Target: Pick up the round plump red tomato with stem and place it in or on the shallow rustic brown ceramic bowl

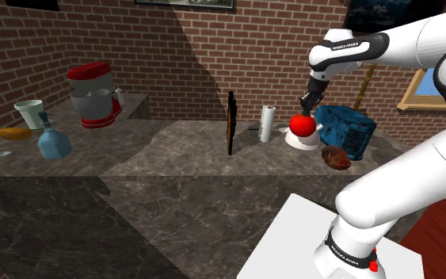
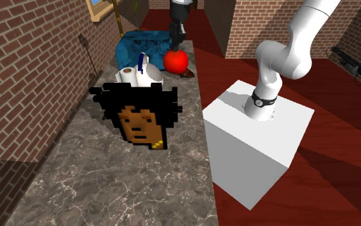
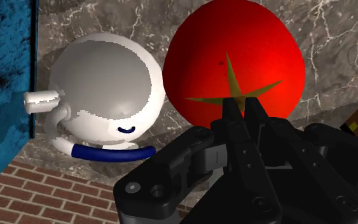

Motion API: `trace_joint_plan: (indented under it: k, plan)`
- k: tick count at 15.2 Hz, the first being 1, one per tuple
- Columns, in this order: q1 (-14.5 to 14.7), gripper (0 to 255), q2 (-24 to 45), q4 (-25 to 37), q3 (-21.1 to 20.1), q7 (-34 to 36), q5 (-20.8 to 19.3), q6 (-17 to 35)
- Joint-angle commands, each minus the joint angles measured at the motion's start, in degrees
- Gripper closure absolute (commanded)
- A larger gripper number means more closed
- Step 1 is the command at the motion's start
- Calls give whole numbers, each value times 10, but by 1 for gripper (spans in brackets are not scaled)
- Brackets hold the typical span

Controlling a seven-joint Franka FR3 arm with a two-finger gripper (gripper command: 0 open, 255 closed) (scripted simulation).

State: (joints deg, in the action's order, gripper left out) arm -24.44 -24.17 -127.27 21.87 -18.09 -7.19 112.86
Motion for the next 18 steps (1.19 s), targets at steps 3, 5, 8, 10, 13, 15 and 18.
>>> trace_joint_plan:
  k: [3,5,8,10,13,15,18]
  plan:
    - [-20,255,-11,18,39,-57,-11,-25]
    - [-29,255,-14,30,58,-83,-15,-37]
    - [-40,255,-13,51,88,-124,-20,-55]
    - [-46,255,-9,69,109,-152,-22,-67]
    - [-54,255,5,109,150,-206,-22,-88]
    - [-55,255,4,92,152,-206,-23,-72]
    - [-56,255,3,69,155,-207,-26,-50]
